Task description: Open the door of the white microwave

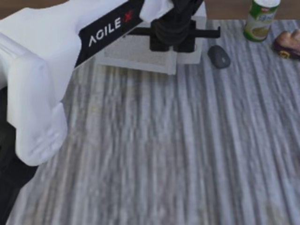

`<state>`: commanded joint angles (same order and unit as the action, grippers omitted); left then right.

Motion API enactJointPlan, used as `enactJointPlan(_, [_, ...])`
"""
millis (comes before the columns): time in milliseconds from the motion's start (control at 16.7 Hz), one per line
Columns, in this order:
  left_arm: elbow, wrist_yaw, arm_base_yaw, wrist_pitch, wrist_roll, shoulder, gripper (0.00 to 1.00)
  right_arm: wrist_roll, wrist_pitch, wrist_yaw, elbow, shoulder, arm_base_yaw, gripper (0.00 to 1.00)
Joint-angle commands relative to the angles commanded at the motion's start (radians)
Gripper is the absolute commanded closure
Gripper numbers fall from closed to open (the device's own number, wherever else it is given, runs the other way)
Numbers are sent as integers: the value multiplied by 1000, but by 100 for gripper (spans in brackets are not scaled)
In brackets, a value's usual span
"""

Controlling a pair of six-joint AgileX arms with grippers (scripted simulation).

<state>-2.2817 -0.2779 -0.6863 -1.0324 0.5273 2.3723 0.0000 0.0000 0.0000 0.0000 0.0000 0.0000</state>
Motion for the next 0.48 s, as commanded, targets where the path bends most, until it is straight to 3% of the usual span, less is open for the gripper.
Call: enactJointPlan(480, [210,38,15,112,-97,-127,100,0,0,0,0,0,0,0])
